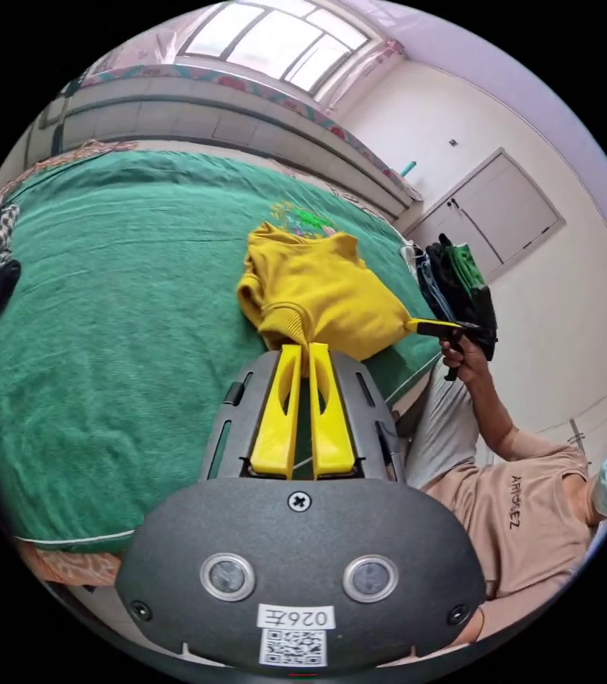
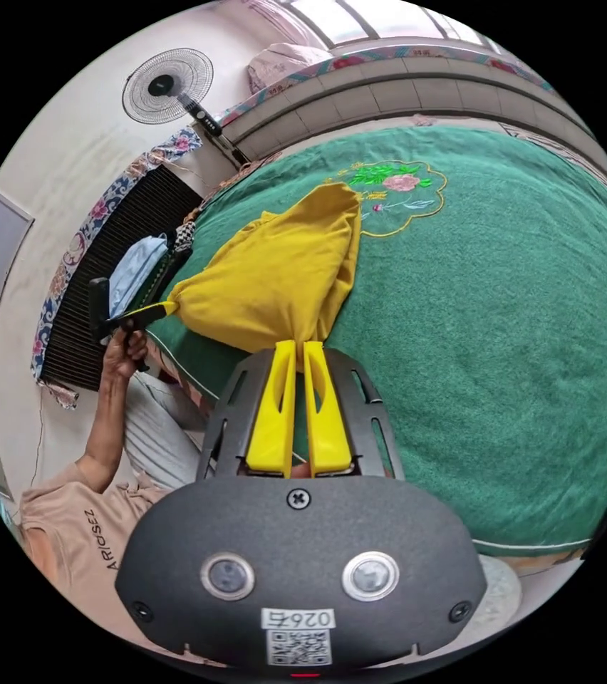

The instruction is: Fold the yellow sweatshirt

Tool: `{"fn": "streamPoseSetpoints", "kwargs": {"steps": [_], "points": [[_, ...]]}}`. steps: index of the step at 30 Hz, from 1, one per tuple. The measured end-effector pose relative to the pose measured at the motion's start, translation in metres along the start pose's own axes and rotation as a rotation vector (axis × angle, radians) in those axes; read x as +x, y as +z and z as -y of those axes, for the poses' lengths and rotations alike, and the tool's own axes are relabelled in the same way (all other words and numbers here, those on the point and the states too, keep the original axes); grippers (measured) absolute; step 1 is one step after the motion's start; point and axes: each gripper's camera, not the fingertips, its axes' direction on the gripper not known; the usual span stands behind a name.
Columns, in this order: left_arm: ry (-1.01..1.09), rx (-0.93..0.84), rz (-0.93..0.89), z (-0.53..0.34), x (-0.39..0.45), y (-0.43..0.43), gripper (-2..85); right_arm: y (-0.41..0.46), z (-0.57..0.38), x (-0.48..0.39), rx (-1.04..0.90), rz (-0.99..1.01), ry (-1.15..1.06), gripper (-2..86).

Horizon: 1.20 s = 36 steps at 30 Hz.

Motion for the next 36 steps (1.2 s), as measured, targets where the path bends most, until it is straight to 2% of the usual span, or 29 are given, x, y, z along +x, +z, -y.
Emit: {"fn": "streamPoseSetpoints", "kwargs": {"steps": [3, 5, 6, 8, 10, 14, 15, 16, 17, 18, 19, 20, 23, 25, 29, 33, 35, 36], "points": [[-0.081, -0.121, -0.189, 0.003, -0.043, -0.011, -0.5, 0.009, 0.009, 0.02, -0.087, 0.061, -0.016, -0.8], [-0.134, -0.157, -0.089, -0.002, -0.054, -0.023, -0.8, 0.008, 0.015, 0.028, -0.104, 0.086, -0.005, 0.4], [-0.153, -0.128, -0.01, -0.005, -0.053, -0.04, -0.9, -0.002, 0.019, 0.029, -0.099, 0.094, -0.005, 1.5], [-0.149, -0.027, 0.017, -0.005, -0.039, -0.071, -0.9, -0.025, 0.023, 0.026, -0.081, 0.042, -0.011, 2.6], [-0.054, 0.111, 0.04, 0.009, 0.006, -0.104, -1.0, -0.064, 0.025, 0.013, -0.015, -0.029, -0.031, 2.9], [0.154, 0.195, 0.055, 0.049, 0.086, -0.111, -1.0, -0.096, 0.039, -0.013, 0.038, -0.091, -0.079, 2.2], [0.231, 0.168, 0.056, 0.065, 0.107, -0.1, -1.0, -0.093, 0.049, -0.016, 0.009, -0.095, -0.091, 1.4], [0.281, 0.065, 0.105, 0.083, 0.12, -0.079, -1.0, -0.085, 0.06, -0.011, -0.048, -0.122, -0.083, 0.4], [0.281, -0.009, 0.148, 0.092, 0.122, -0.065, -1.0, -0.082, 0.066, -0.007, -0.083, -0.147, -0.073, 0.1], [0.251, -0.174, 0.237, 0.108, 0.118, -0.041, -1.0, -0.083, 0.075, 0.001, -0.131, -0.202, -0.046, -0.4], [0.226, -0.254, 0.264, 0.117, 0.114, -0.032, -1.0, -0.101, 0.08, 0.002, -0.111, -0.223, -0.028, -0.6], [0.215, -0.245, 0.253, 0.12, 0.116, -0.036, -1.0, -0.114, 0.082, 0.001, -0.082, -0.214, -0.025, -0.7], [0.208, -0.06, 0.267, 0.13, 0.146, -0.085, -1.0, -0.179, 0.099, -0.021, 0.09, -0.136, -0.054, -0.9], [0.249, 0.054, 0.372, 0.145, 0.186, -0.116, -1.0, -0.204, 0.135, -0.046, 0.132, -0.111, -0.103, -0.9], [0.427, 0.092, 0.467, 0.19, 0.25, -0.112, -1.0, -0.202, 0.221, -0.101, 0.071, -0.223, -0.236, -1.0], [0.529, -0.013, 0.574, 0.253, 0.262, -0.054, -1.0, -0.165, 0.317, -0.138, -0.031, -0.414, -0.367, -1.4], [0.566, -0.182, 0.626, 0.271, 0.238, -0.011, -1.0, -0.154, 0.353, -0.124, -0.141, -0.363, -0.346, -1.4], [0.578, -0.126, 0.596, 0.275, 0.23, -0.018, -1.0, -0.177, 0.373, -0.12, -0.133, -0.289, -0.299, -1.4]]}}
